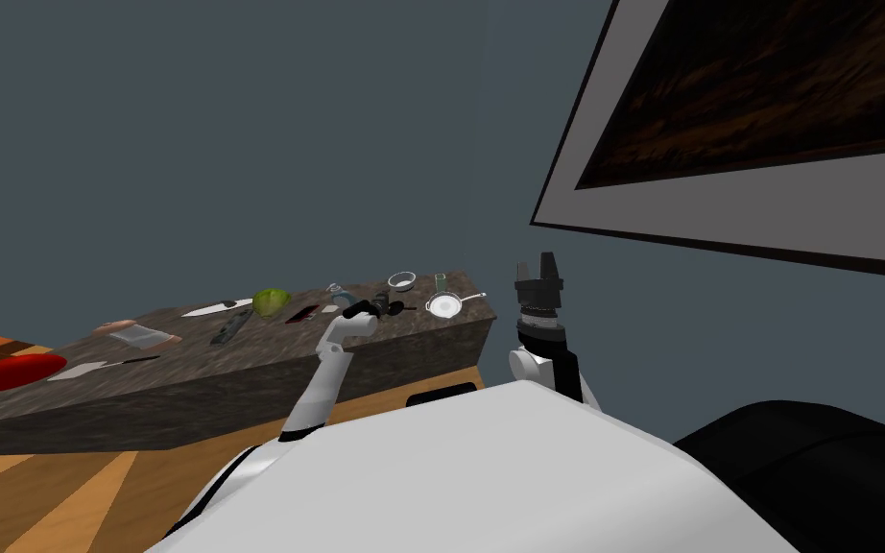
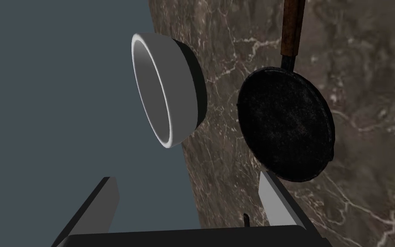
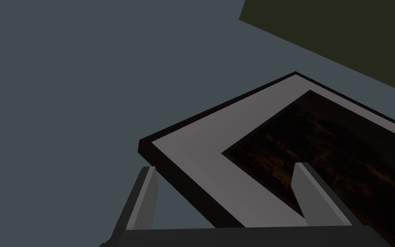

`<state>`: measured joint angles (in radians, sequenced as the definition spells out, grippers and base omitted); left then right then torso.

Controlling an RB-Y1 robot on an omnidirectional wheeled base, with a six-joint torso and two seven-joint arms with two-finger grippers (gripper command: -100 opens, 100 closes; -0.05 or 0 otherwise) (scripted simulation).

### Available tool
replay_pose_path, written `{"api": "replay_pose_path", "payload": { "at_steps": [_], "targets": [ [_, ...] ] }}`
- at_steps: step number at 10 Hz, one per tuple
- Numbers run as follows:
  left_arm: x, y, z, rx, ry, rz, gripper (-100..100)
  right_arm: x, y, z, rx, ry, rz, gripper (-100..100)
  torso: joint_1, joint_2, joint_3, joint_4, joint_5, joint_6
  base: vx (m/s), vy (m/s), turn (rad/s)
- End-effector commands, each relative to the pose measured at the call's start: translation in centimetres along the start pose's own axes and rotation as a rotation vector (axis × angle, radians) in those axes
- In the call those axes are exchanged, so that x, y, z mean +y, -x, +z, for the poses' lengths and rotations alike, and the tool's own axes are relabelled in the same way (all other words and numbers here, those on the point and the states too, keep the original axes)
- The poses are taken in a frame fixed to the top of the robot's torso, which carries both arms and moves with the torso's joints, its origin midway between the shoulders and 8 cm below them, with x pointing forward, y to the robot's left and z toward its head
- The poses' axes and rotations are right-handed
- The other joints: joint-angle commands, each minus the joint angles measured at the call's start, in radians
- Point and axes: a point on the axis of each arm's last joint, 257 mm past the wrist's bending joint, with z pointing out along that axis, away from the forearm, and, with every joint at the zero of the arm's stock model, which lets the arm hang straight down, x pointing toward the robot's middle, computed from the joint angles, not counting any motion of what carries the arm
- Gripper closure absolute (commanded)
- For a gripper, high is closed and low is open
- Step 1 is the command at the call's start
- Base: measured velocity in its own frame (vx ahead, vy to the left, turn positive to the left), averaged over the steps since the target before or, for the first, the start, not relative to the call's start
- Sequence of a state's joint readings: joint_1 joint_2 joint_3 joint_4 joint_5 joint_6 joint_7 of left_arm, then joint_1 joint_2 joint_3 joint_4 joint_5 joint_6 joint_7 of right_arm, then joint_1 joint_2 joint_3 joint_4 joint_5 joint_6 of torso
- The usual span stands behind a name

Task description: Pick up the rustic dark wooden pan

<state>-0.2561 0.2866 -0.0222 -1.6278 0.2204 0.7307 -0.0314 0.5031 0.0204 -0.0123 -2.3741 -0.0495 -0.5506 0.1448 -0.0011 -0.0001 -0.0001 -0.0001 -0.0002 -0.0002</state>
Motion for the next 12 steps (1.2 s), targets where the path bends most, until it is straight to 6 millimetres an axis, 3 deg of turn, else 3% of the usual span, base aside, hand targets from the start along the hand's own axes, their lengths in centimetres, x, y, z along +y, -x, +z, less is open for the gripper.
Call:
{"api": "replay_pose_path", "payload": {
  "at_steps": [1, 7, 12],
  "targets": [
    [0.6, 0.0, 0.2, 0.002, 0.031, -0.001, -100, 0.0, 0.0, 0.0, 0.000, 0.000, 0.000, 0, 0.000, 0.000, 0.000, 0.000, 0.000, 0.000, 0.001, -0.006, 0.000],
    [3.0, -1.1, 1.9, 0.034, 0.214, -0.015, -100, 0.0, 0.0, 0.0, 0.000, 0.000, 0.000, 0, 0.000, 0.000, 0.000, 0.000, 0.000, 0.000, 0.003, -0.012, 0.005],
    [5.1, -1.6, 2.2, 0.048, 0.360, -0.017, -100, 0.0, 0.0, 0.0, 0.000, 0.000, 0.000, 0, 0.000, 0.000, 0.000, 0.000, 0.000, 0.000, 0.005, -0.015, -0.001]
  ]
}}
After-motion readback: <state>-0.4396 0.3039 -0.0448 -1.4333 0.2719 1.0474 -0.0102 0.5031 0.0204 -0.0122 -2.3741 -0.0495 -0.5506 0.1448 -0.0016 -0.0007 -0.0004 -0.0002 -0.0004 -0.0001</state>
